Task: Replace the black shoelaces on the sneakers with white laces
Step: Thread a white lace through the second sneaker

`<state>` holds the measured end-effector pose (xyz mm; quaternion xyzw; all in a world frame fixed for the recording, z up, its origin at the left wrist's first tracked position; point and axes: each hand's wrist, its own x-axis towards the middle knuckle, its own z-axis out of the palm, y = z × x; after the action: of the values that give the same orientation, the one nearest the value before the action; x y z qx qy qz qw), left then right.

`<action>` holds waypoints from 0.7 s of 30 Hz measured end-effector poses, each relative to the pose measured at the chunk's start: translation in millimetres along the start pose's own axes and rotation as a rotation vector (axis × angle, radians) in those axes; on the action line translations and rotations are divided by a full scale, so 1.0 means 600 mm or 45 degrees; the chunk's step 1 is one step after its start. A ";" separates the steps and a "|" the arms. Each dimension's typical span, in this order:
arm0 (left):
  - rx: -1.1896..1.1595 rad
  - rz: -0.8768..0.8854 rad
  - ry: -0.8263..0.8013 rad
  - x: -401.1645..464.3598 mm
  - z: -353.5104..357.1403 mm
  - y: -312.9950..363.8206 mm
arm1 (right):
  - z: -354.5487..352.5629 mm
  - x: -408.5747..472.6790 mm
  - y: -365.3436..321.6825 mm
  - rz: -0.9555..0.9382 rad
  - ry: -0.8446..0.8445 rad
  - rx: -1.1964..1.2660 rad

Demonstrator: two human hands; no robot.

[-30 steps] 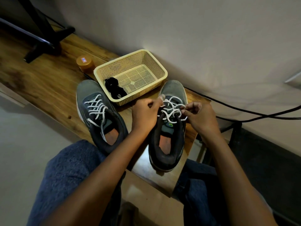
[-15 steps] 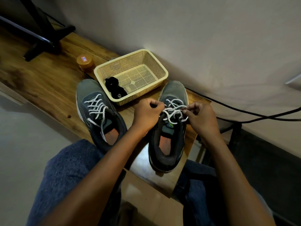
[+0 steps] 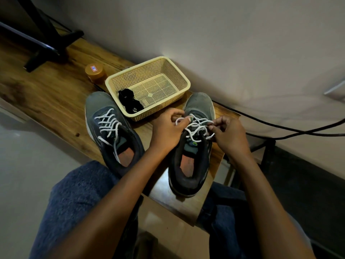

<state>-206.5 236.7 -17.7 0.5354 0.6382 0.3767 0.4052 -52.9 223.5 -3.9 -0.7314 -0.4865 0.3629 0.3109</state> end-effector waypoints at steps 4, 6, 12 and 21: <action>0.076 0.096 0.040 0.000 0.001 -0.007 | 0.000 0.000 0.001 0.001 -0.016 0.026; 0.098 0.074 0.065 0.000 0.002 -0.006 | 0.001 0.000 0.000 0.007 -0.019 0.038; 0.131 -0.008 0.111 -0.001 0.005 0.001 | 0.001 -0.002 -0.001 0.042 -0.007 0.093; 0.100 -0.050 0.085 -0.001 0.007 -0.001 | 0.002 -0.003 -0.004 0.066 -0.001 0.105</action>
<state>-202.9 236.5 -19.9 0.5254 0.6760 0.3609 0.3698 -55.6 222.5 -2.2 -0.7303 -0.4520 0.3908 0.3310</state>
